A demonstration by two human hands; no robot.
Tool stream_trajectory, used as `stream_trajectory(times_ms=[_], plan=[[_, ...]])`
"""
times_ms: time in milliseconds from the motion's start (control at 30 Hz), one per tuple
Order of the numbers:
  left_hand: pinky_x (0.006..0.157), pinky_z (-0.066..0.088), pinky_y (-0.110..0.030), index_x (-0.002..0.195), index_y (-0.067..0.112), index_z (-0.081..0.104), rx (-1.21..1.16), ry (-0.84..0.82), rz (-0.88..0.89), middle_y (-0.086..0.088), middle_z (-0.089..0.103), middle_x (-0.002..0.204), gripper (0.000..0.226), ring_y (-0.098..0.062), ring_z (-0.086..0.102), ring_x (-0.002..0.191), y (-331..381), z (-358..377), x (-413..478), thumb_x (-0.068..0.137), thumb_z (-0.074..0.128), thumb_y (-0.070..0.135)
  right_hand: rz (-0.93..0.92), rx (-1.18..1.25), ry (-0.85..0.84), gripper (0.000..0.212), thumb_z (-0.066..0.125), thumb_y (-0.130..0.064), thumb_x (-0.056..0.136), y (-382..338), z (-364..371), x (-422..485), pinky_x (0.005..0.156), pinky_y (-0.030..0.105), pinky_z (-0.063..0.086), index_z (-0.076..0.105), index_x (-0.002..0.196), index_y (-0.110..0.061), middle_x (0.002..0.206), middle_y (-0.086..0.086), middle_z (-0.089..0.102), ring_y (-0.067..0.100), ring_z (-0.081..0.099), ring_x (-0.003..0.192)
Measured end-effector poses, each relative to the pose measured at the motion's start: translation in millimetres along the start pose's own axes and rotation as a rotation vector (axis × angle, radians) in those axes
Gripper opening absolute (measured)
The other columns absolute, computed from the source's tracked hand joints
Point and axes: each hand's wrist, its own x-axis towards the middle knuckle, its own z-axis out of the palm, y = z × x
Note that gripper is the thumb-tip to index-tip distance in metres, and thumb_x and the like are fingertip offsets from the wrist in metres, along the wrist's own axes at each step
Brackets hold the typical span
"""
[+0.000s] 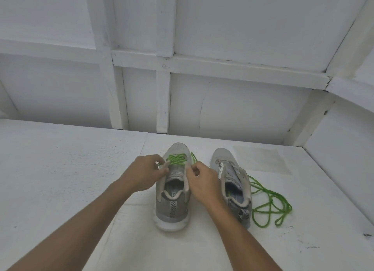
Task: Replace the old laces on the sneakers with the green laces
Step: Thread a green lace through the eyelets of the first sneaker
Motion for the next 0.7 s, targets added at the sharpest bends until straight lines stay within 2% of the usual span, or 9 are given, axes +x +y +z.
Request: stream_trajectory(times_ms=[100,167,200,267,333,400,533,600,700], plan=[[0.059,0.039,-0.019,0.117,0.026,0.062,0.006,-0.028,-0.005,0.006,0.061,0.088,0.037,-0.01,0.057,0.08,0.4,-2.0,-1.0,0.088,0.063,0.049,0.029,-0.009,-0.001,0.035,0.047,-0.038,0.098,-0.8,0.0,-1.6,0.062,0.029,0.038,0.063,0.086,-0.009,0.078,-0.001,0.063,0.019,0.055,0.073],[0.063,0.039,-0.022,0.122,0.025,0.057,0.031,-0.042,0.0,0.006,0.061,0.088,0.042,-0.012,0.056,0.082,0.8,-4.7,0.3,0.088,0.061,0.051,0.054,0.022,-0.038,0.034,0.047,-0.04,0.098,-1.2,-1.3,-1.9,0.061,0.026,0.039,0.063,0.09,-0.011,0.081,-0.005,0.062,0.015,0.056,0.076],[0.066,0.04,-0.024,0.124,0.024,0.054,0.034,-0.052,0.0,0.005,0.063,0.091,0.042,-0.013,0.056,0.085,1.5,-6.7,1.2,0.091,0.057,0.05,0.072,0.049,-0.059,0.032,0.048,-0.04,0.097,-1.4,-2.4,-1.4,0.059,0.02,0.037,0.064,0.092,-0.013,0.082,-0.008,0.062,0.012,0.056,0.076],[0.074,0.04,-0.026,0.13,0.016,0.046,0.006,-0.069,0.003,0.001,0.068,0.103,0.036,-0.016,0.055,0.094,3.3,-12.1,2.3,0.1,0.045,0.037,0.113,0.106,-0.086,0.03,0.051,-0.044,0.096,-1.9,-4.8,-0.5,0.057,0.01,0.034,0.065,0.096,-0.017,0.082,-0.012,0.06,0.003,0.054,0.074],[0.076,0.039,-0.024,0.132,0.009,0.04,0.008,-0.077,0.038,0.0,0.068,0.111,0.032,-0.017,0.053,0.101,5.7,-18.7,1.8,0.102,0.035,0.017,0.142,0.143,-0.096,0.03,0.054,-0.047,0.093,-2.2,-5.6,0.2,0.058,0.01,0.036,0.064,0.095,-0.019,0.081,-0.014,0.06,-0.003,0.053,0.072],[0.073,0.04,-0.022,0.125,0.007,0.039,0.042,-0.074,0.092,0.004,0.069,0.111,0.027,-0.017,0.053,0.101,8.3,-23.4,1.1,0.099,0.035,0.004,0.153,0.157,-0.099,0.03,0.056,-0.049,0.092,-3.3,-5.4,-0.3,0.058,0.012,0.037,0.064,0.092,-0.02,0.082,-0.014,0.061,-0.003,0.053,0.073],[0.075,0.047,-0.027,0.107,0.015,0.044,0.033,-0.027,0.179,0.011,0.071,0.101,0.017,-0.017,0.058,0.095,14.4,-21.3,1.4,0.097,0.041,0.001,0.165,0.226,-0.066,0.028,0.06,-0.048,0.09,-3.5,-5.3,-3.1,0.059,0.008,0.036,0.066,0.084,-0.022,0.081,-0.015,0.063,0.003,0.058,0.077],[0.066,0.048,-0.023,0.098,0.02,0.054,-0.011,0.008,0.179,0.01,0.069,0.092,0.013,-0.016,0.061,0.085,17.5,-17.3,1.5,0.097,0.047,0.009,0.186,0.275,-0.063,0.028,0.061,-0.047,0.09,-4.0,-4.4,-3.9,0.06,0.01,0.036,0.067,0.08,-0.022,0.081,-0.015,0.065,0.002,0.058,0.078],[0.06,0.039,-0.012,0.094,0.024,0.071,-0.008,0.066,0.196,0.007,0.066,0.09,0.016,-0.009,0.058,0.075,22.6,-12.0,4.3,0.095,0.057,0.019,0.207,0.287,-0.058,0.03,0.059,-0.043,0.093,-6.0,-2.9,-3.9,0.061,0.013,0.037,0.07,0.082,-0.017,0.082,-0.009,0.067,0.006,0.057,0.078]])
